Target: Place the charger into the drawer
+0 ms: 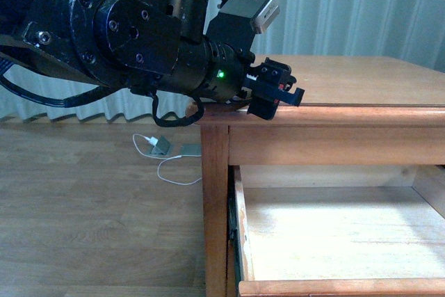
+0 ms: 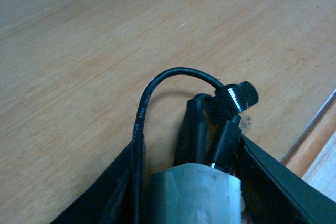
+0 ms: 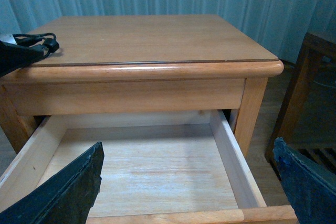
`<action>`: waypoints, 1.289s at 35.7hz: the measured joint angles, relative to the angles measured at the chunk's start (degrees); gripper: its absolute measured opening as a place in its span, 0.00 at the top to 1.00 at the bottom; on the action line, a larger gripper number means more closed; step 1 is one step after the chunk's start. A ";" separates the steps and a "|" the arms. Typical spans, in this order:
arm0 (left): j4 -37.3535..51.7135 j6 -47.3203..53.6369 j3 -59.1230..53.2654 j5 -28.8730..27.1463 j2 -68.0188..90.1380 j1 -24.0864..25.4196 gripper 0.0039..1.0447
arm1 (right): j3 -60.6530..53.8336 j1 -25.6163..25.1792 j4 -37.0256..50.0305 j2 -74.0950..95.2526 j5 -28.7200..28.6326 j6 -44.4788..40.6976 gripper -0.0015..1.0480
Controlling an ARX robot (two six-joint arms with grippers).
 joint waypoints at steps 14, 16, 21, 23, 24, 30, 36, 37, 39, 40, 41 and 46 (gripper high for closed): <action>6.10 -2.10 -6.29 9.27 -5.88 -2.47 0.79 | 0.00 0.00 0.00 0.00 0.00 0.00 0.09; 6.54 -2.10 -7.23 11.02 -6.78 -3.45 0.79 | 0.00 0.00 0.00 0.00 0.00 0.00 0.09; 6.38 -1.86 -8.33 13.14 -7.28 -5.42 0.79 | 0.00 0.00 0.00 0.00 0.00 0.00 0.09; 5.86 -1.68 -8.55 13.46 -7.21 -6.12 0.79 | 0.00 0.00 0.00 0.00 0.00 -0.02 0.09; 5.46 -1.40 -8.68 13.99 -7.02 -6.56 0.79 | 0.00 0.00 0.00 0.00 0.02 0.00 0.09; 4.72 -0.83 -8.72 14.08 -4.70 -8.44 0.79 | 0.00 0.00 0.00 0.00 0.00 0.00 0.09; 3.61 -0.33 -6.75 11.28 1.27 -10.21 0.79 | 0.00 0.00 0.00 0.00 0.02 0.00 0.09; 3.56 -0.31 -6.23 10.64 2.36 -10.49 0.79 | 0.00 0.00 0.00 0.00 0.00 0.00 0.09; 3.52 -0.26 -5.22 9.77 4.28 -11.06 0.79 | 0.00 0.00 0.00 0.00 0.02 0.00 0.09; 3.28 -0.09 -4.61 9.09 5.35 -11.43 0.79 | 0.00 0.00 0.00 0.00 0.02 0.00 0.09; 3.13 -0.07 -4.31 8.85 5.88 -11.63 0.79 | 0.00 0.00 0.00 0.00 0.02 0.00 0.09; 2.36 1.16 -2.49 6.43 8.98 -12.85 0.79 | 0.00 0.00 0.00 0.00 0.02 0.00 0.09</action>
